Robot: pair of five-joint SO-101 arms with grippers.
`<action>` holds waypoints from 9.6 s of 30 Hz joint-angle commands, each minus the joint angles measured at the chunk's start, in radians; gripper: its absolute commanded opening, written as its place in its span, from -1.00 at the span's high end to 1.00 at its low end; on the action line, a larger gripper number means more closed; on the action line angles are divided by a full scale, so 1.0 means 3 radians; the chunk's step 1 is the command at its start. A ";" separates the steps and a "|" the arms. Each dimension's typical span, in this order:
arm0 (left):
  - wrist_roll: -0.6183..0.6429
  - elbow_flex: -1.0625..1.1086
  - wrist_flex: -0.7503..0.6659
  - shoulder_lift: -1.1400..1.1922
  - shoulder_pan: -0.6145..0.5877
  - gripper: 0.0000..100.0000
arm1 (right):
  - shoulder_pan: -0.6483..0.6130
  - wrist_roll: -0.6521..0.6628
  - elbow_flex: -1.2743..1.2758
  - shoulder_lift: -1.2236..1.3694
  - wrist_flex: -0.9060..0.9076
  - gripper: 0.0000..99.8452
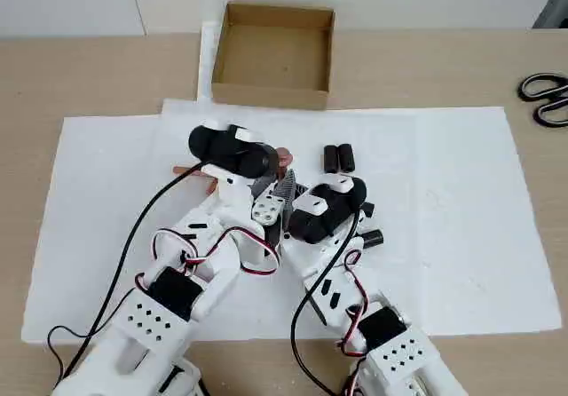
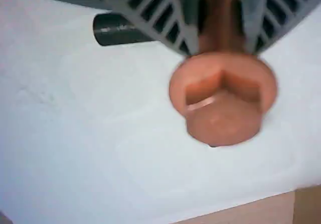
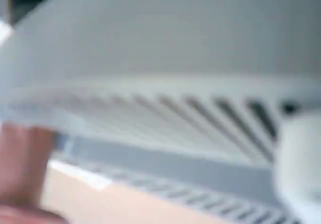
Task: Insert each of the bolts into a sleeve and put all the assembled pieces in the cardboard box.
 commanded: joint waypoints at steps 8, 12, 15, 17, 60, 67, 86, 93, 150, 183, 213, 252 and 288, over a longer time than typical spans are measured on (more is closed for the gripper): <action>0.0020 -0.0125 0.0082 0.0020 -0.0036 0.98 | -0.0028 -0.0005 -0.0026 -0.0069 -0.0079 0.99; 0.0020 -0.0136 0.0128 0.0020 -0.0036 0.93 | -0.0028 -0.0005 -0.0026 -0.0069 -0.0079 0.99; 0.0077 -0.0136 0.0128 0.0015 -0.0036 0.82 | -0.0028 -0.0005 -0.0026 -0.0069 -0.0079 0.99; 0.0174 -0.0136 0.0159 0.0015 -0.0036 0.78 | -0.0028 -0.0005 -0.0026 -0.0069 -0.0079 0.99; -0.0844 -0.0013 0.1156 -0.1570 -0.2465 0.77 | 0.0412 -0.0005 -0.1759 0.0831 0.1332 0.99; -0.0854 -0.0013 0.1637 -0.1565 -0.2475 0.77 | 0.0765 0.0107 -0.3166 0.2217 0.1378 0.99; -0.0972 -0.0013 0.1831 -0.1565 -0.2475 0.77 | 0.1087 0.0159 -0.7861 0.6580 0.1383 0.99; -0.0972 -0.0008 0.1831 -0.1565 -0.2475 0.77 | 0.1066 0.0159 -0.8843 0.7603 0.1383 0.99; -0.0972 0.0059 0.1831 -0.1565 -0.2455 0.77 | 0.1322 0.0557 -1.0643 0.5859 0.5680 0.75; -0.0946 0.0079 0.1944 -0.1586 -0.2455 0.77 | 0.1383 0.2061 -0.3851 0.2565 0.4514 0.75; -0.0946 0.0248 0.1954 -0.1591 -0.2460 0.78 | 0.1389 0.3319 -0.4731 0.4549 0.4171 0.74; -0.0967 0.0197 0.2020 -0.1560 -0.2460 0.77 | 0.1568 0.2915 -0.6378 0.5378 0.5219 0.99; -0.1877 -0.6682 0.3672 0.5452 -0.1652 0.78 | 0.1547 0.1780 -0.6894 0.5373 0.5715 0.99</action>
